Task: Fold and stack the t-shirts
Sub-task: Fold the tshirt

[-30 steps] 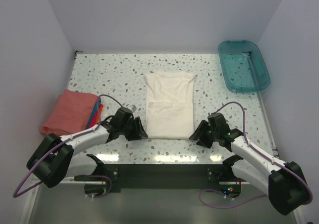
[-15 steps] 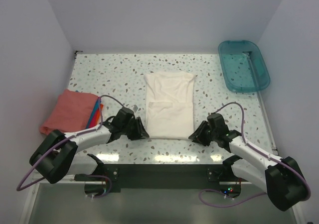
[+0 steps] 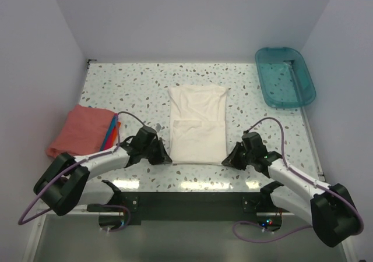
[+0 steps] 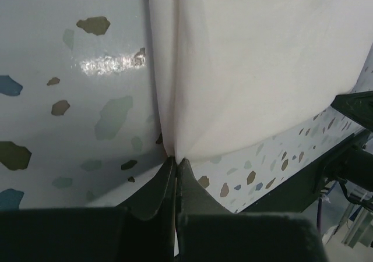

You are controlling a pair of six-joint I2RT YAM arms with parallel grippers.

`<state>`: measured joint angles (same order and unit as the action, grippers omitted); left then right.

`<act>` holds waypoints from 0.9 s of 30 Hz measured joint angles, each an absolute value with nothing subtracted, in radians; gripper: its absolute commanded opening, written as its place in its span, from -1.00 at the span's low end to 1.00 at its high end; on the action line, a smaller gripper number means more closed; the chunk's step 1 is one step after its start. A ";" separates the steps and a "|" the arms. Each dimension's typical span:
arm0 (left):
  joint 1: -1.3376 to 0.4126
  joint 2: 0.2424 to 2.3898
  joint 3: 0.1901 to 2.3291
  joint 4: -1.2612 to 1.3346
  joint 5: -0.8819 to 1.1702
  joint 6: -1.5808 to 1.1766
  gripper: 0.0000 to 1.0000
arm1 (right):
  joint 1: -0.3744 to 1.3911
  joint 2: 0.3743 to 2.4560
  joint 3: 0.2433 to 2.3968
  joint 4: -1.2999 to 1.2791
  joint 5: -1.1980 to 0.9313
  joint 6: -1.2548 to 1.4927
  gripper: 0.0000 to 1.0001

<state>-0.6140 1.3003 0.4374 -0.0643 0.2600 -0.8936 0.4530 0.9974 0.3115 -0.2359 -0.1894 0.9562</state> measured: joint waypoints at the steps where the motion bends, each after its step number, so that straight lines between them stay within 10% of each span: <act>1: -0.616 1.282 0.436 -0.079 0.257 -0.893 -1.00 | 0.454 0.984 0.312 -0.248 -0.201 0.939 -1.00; 12: -0.685 0.938 0.406 -0.301 0.221 -0.899 -1.00 | 0.519 0.623 0.375 -0.561 -0.240 0.781 -1.00; 27: -0.635 1.076 0.846 -0.479 0.084 -0.791 -1.00 | 0.522 0.884 0.778 -0.688 -0.115 0.634 -1.00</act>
